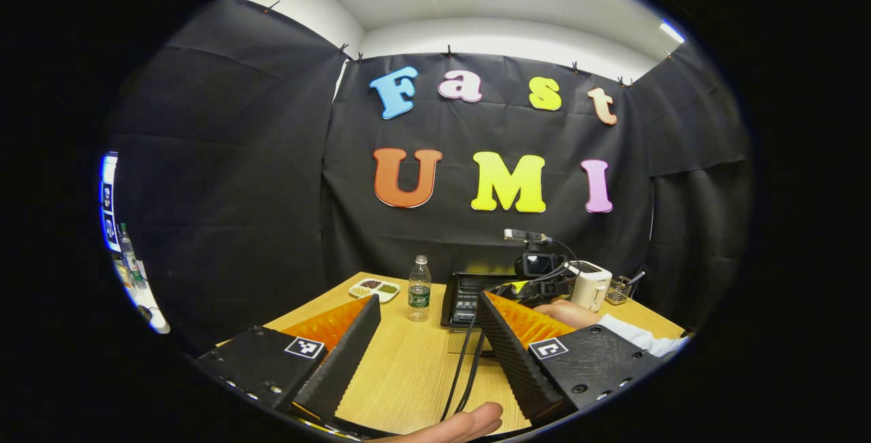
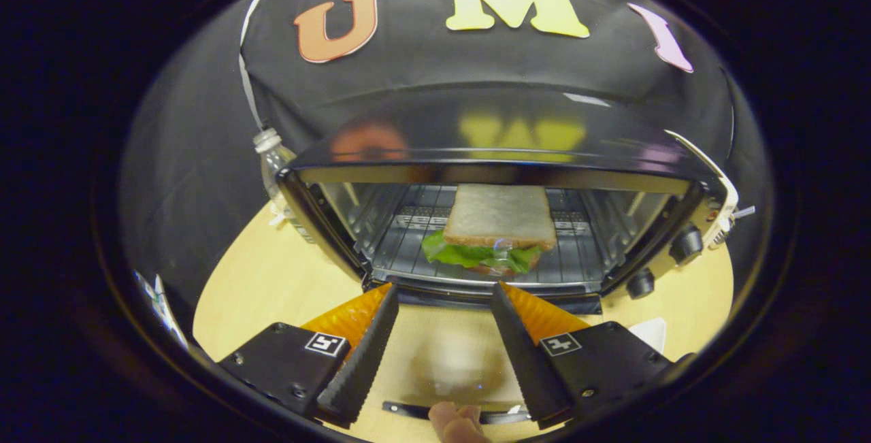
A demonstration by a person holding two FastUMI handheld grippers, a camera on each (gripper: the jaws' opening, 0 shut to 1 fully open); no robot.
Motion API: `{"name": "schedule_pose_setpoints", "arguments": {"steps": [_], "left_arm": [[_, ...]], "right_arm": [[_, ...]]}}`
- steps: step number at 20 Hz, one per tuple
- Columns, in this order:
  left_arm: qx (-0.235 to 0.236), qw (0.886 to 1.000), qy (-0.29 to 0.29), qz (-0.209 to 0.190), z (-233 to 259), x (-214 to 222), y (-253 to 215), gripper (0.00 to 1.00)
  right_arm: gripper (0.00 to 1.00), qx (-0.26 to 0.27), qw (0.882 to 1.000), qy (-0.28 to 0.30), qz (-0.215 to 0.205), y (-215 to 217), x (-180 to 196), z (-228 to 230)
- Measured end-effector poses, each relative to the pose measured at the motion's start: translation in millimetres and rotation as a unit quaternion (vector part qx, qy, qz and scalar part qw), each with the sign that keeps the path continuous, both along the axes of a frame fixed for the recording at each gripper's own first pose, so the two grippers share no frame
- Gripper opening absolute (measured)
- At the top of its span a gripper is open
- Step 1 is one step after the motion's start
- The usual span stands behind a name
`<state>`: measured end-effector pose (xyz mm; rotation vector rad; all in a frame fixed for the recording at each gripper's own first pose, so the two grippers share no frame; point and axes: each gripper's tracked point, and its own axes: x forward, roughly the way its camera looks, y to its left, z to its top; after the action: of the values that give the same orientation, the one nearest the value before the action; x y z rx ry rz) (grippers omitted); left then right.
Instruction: Open the electric oven with the left hand, put the food in, and close the electric oven.
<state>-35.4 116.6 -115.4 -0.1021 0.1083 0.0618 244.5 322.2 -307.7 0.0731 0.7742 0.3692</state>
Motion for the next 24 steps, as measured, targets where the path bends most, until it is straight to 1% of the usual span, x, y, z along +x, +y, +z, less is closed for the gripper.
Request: {"name": "schedule_pose_setpoints", "arguments": {"steps": [4, 6, 8, 11, 13, 15, 16, 17, 18, 20, 21, 24], "left_arm": [[0.013, 1.0, -0.002, -0.001, 6, 12, -4, 0.93], [0.012, 1.0, -0.001, -0.004, 7, 16, -10, 0.94], [0.009, 1.0, 0.001, -0.009, 7, 26, -16, 0.93], [0.009, 1.0, 0.009, -0.016, 1, 41, -28, 0.93], [0.005, 1.0, 0.018, -0.025, -7, 50, -40, 0.94], [0.001, 0.999, 0.029, -0.032, -17, 61, -53, 0.94], [0.0, 0.999, 0.033, -0.038, -23, 65, -59, 0.94], [-0.001, 0.998, 0.039, -0.044, -28, 71, -67, 0.94], [-0.003, 0.998, 0.045, -0.051, -35, 76, -76, 0.94], [-0.005, 0.996, 0.061, -0.067, -53, 83, -94, 0.94], [-0.007, 0.995, 0.069, -0.074, -64, 87, -103, 0.94], [-0.015, 0.99, 0.103, -0.095, -103, 95, -132, 0.94]], "right_arm": [[0.89, 0.045, 0.998, -0.046, 0.003, -30, -36, 50], [0.89, 0.06, 0.995, -0.076, -0.002, -51, -54, 76], [0.89, 0.079, 0.991, -0.107, -0.006, -71, -80, 102], [0.89, 0.075, 0.983, -0.165, -0.016, -117, -114, 142], [0.89, 0.075, 0.977, -0.196, -0.041, -149, -133, 168], [0.9, 0.074, 0.969, -0.227, -0.067, -179, -156, 193], [0.8, 0.072, 0.965, -0.241, -0.077, -192, -165, 202], [0.93, 0.072, 0.961, -0.254, -0.083, -205, -173, 211], [0.81, 0.072, 0.957, -0.266, -0.088, -215, -179, 217], [0.81, 0.068, 0.95, -0.287, -0.102, -238, -188, 229], [0.93, 0.062, 0.946, -0.297, -0.112, -251, -192, 232], [0.93, 0.02, 0.937, -0.321, -0.137, -288, -199, 237]]}}
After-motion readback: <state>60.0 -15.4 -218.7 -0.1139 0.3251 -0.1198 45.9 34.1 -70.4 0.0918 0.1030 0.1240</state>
